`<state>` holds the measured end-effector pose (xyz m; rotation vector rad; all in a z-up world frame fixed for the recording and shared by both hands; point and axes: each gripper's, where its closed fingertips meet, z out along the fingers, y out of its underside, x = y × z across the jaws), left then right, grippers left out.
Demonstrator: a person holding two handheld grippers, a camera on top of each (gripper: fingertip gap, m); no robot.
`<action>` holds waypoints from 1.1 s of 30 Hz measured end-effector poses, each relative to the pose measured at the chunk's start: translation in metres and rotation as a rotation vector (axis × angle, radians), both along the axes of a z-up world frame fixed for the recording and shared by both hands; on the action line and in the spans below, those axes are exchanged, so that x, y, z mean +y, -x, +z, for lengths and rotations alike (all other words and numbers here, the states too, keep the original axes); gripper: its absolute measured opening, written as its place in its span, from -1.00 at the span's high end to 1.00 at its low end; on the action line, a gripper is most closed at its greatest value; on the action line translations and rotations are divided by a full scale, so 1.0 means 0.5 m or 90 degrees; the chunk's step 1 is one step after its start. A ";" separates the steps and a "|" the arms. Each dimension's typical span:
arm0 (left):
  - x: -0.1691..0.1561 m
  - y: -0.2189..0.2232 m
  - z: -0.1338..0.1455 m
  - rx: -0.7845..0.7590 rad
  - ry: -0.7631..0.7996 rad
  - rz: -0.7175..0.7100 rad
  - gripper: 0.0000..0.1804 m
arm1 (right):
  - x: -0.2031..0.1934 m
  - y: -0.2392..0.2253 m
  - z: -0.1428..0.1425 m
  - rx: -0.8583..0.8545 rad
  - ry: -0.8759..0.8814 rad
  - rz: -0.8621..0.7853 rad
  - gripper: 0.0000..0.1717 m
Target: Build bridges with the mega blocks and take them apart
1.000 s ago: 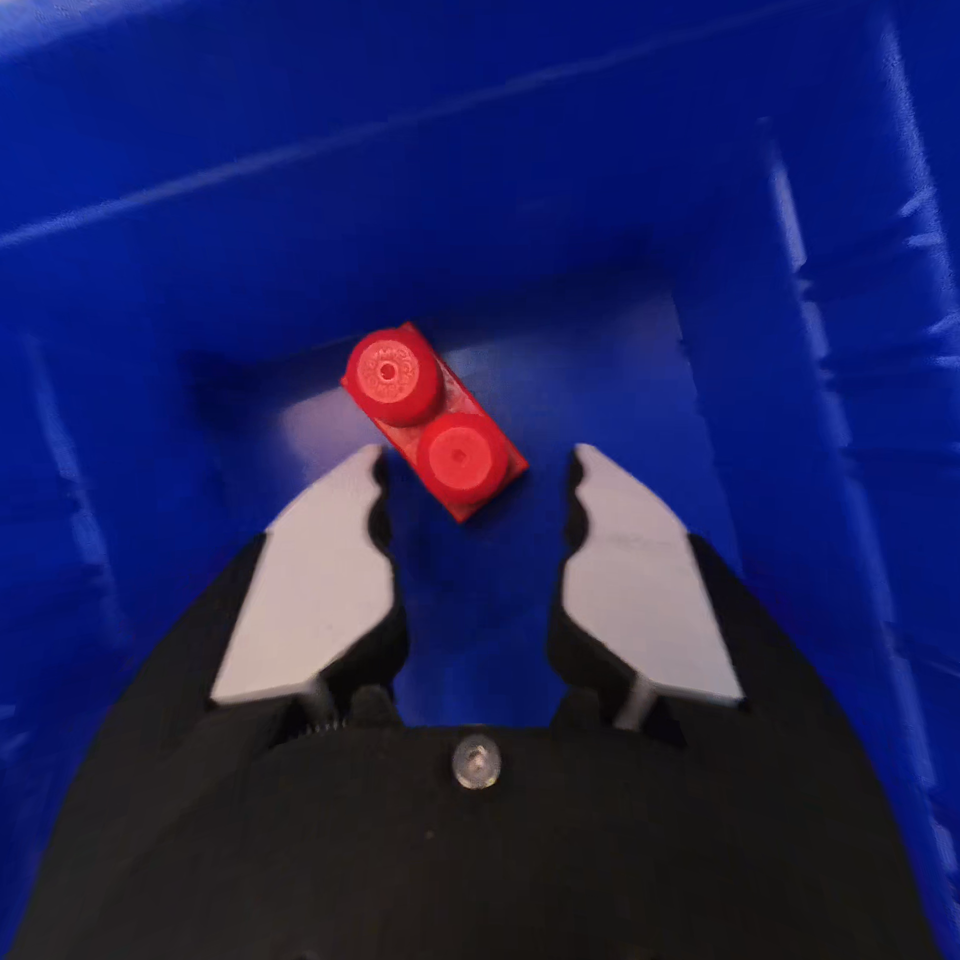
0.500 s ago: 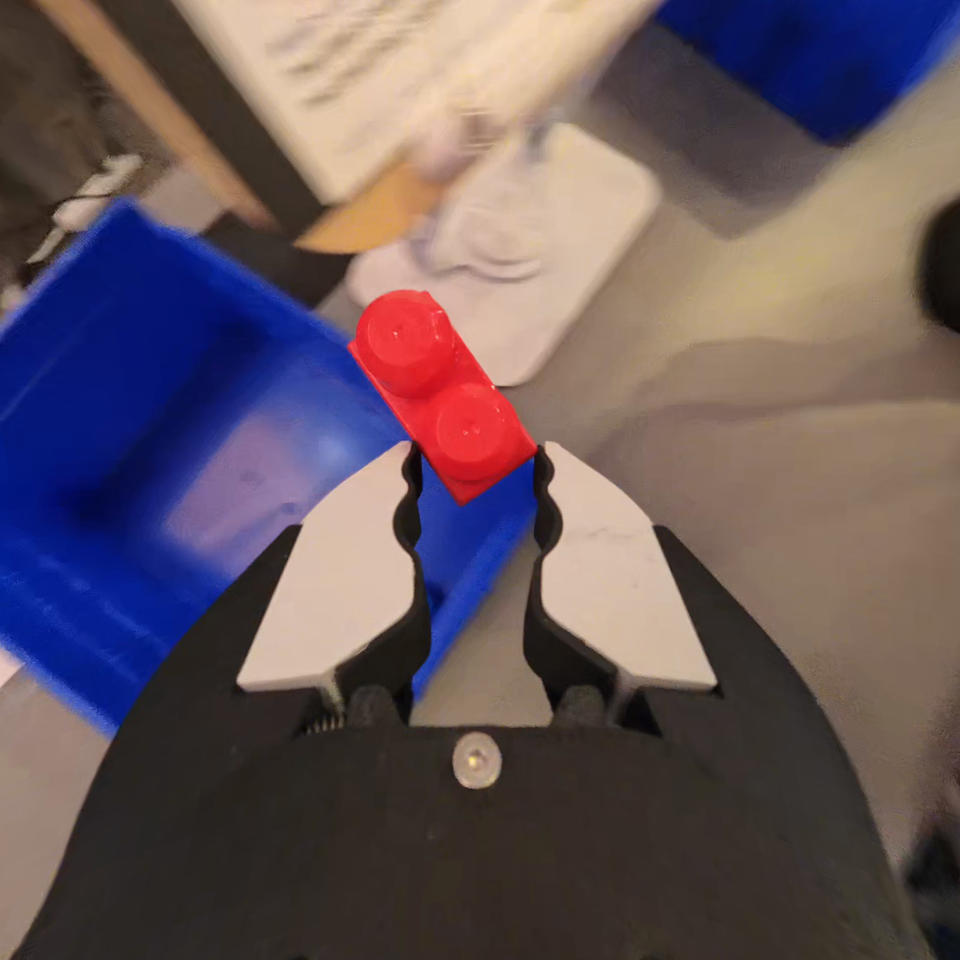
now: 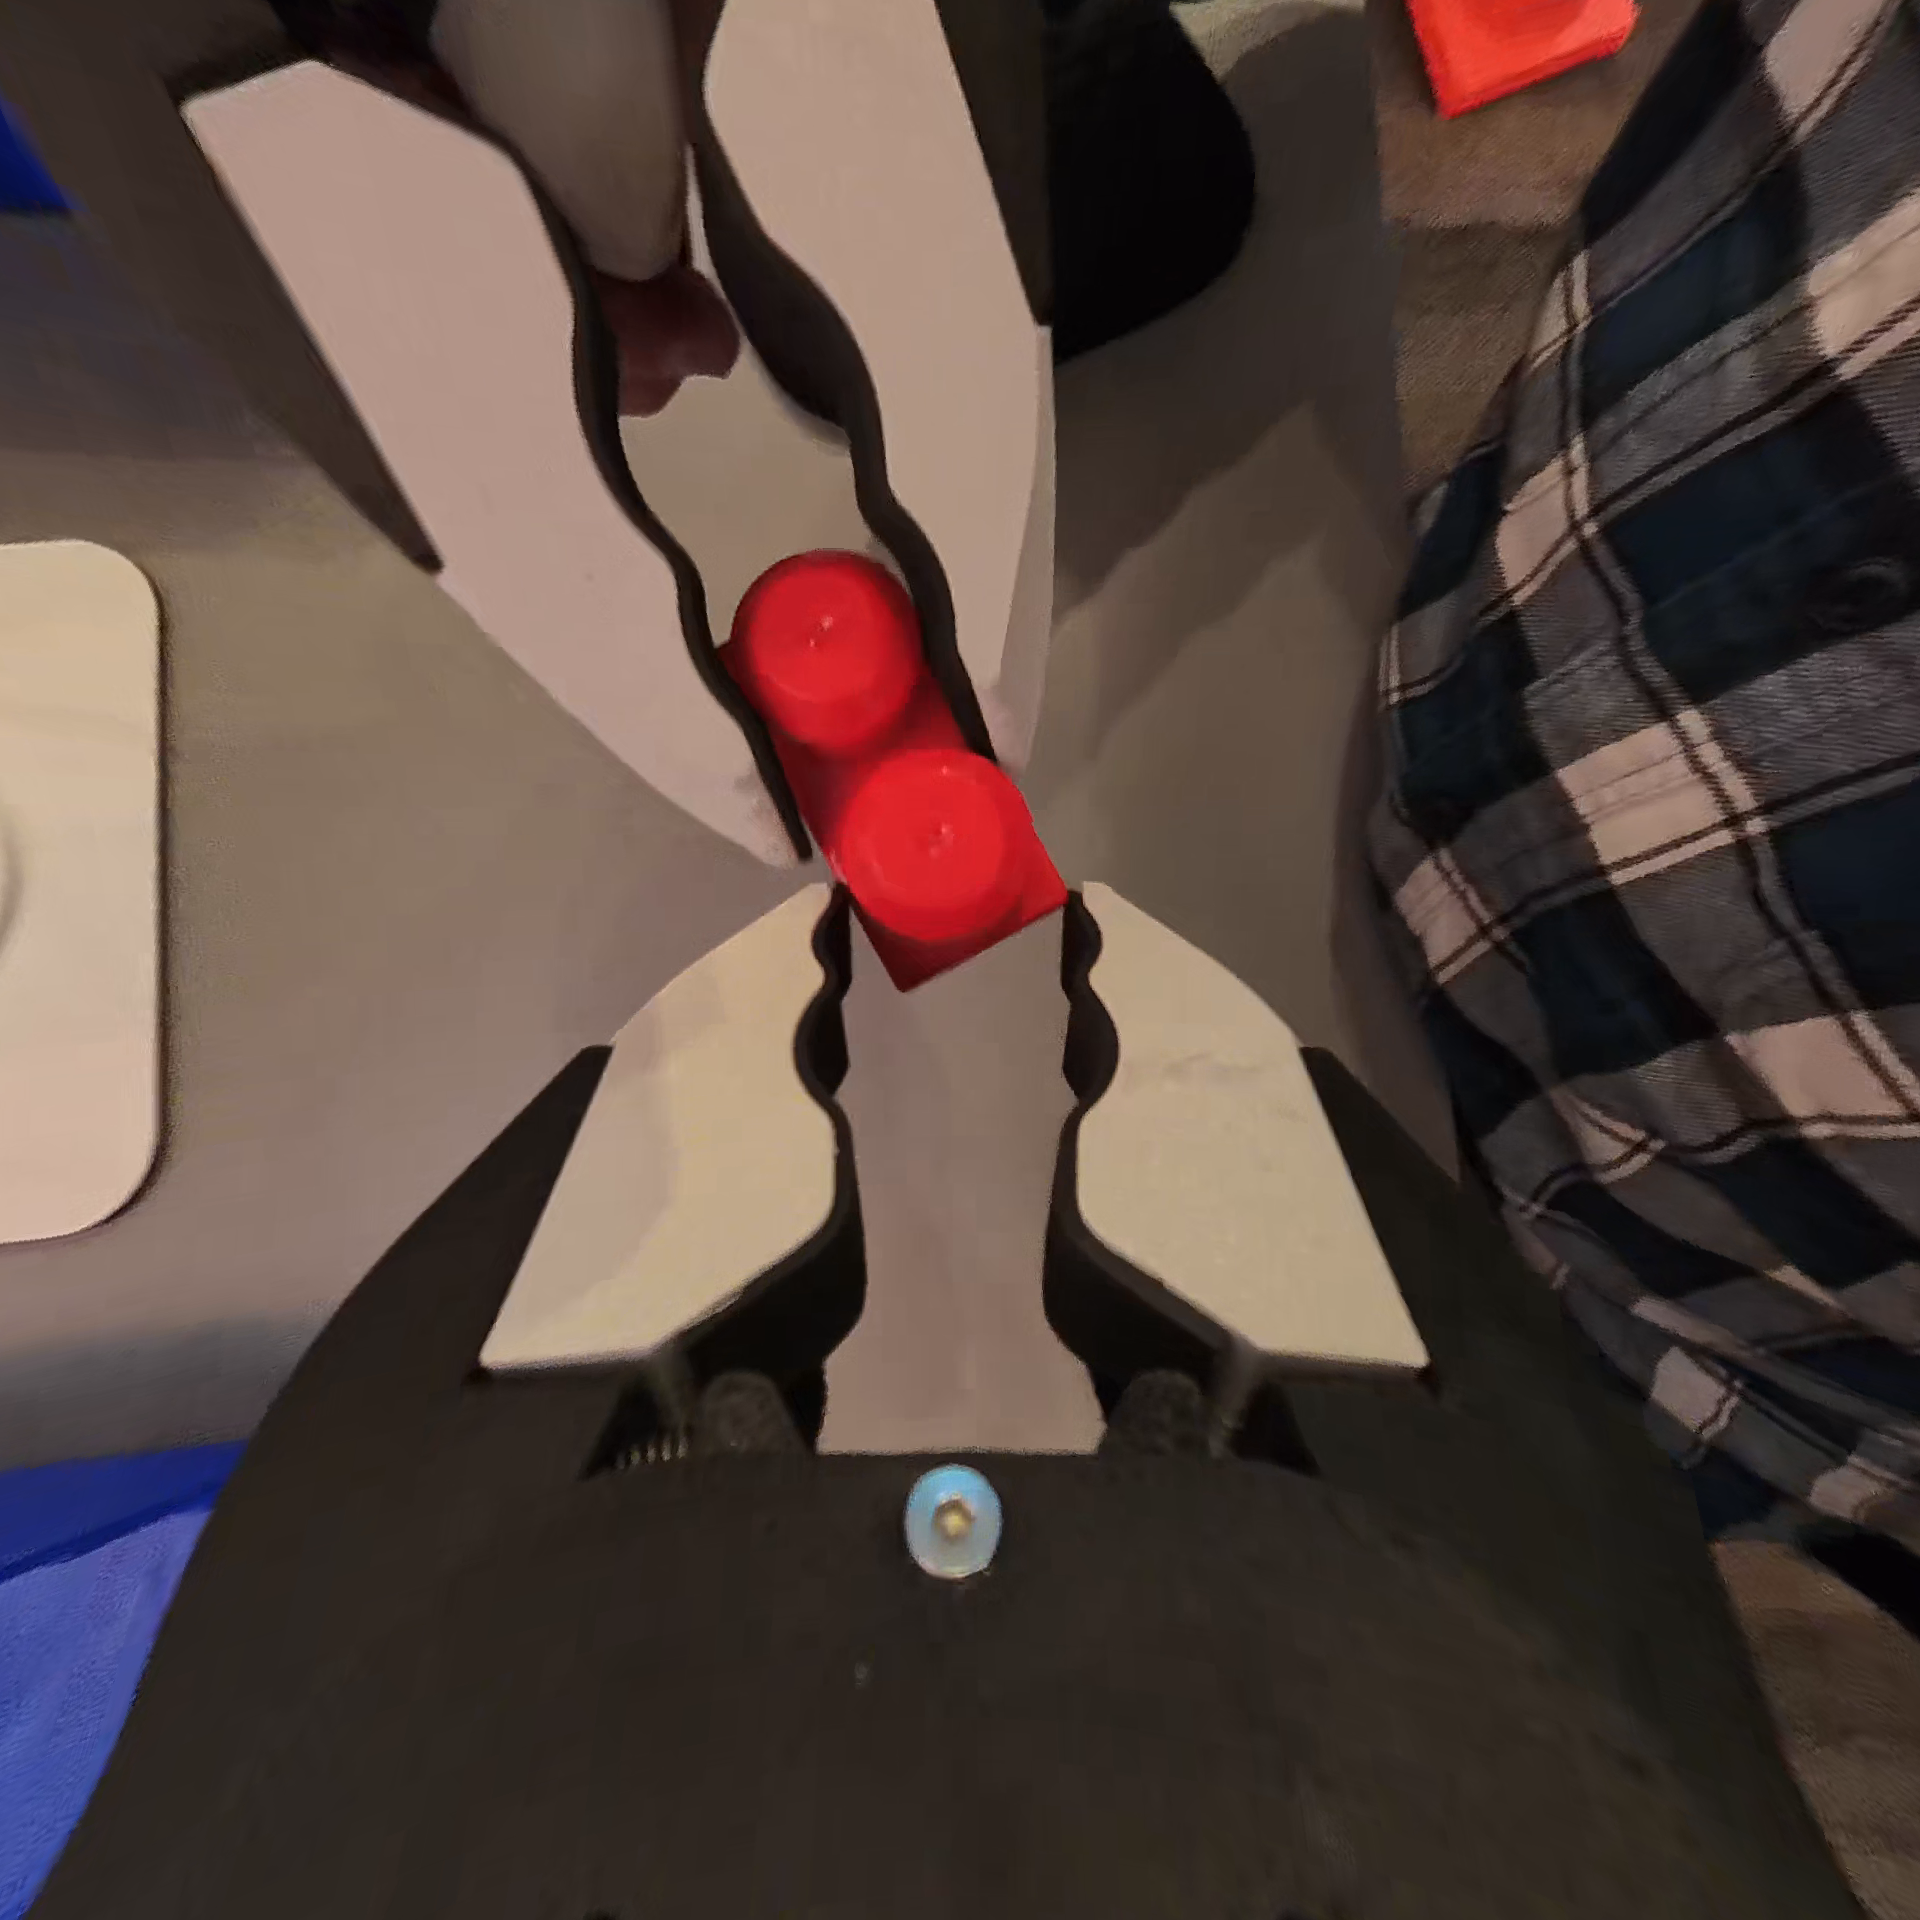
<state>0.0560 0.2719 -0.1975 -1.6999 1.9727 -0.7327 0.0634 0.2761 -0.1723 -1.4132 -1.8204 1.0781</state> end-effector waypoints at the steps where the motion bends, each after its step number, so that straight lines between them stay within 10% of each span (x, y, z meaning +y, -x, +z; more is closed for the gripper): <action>1: 0.000 0.006 -0.005 0.002 0.011 0.007 0.60 | 0.004 -0.010 -0.009 -0.001 0.009 -0.015 0.66; 9: 0.308 0.269 0.008 0.166 -0.157 0.241 0.56 | 0.122 -0.065 -0.126 -0.088 -0.024 -0.186 0.66; 14: 0.457 0.448 -0.070 0.409 -0.204 0.225 0.59 | 0.137 -0.061 -0.175 -0.102 -0.029 -0.201 0.66; 33: 0.540 0.448 -0.170 0.421 -0.179 0.123 0.84 | 0.138 -0.052 -0.222 -0.118 -0.046 -0.195 0.66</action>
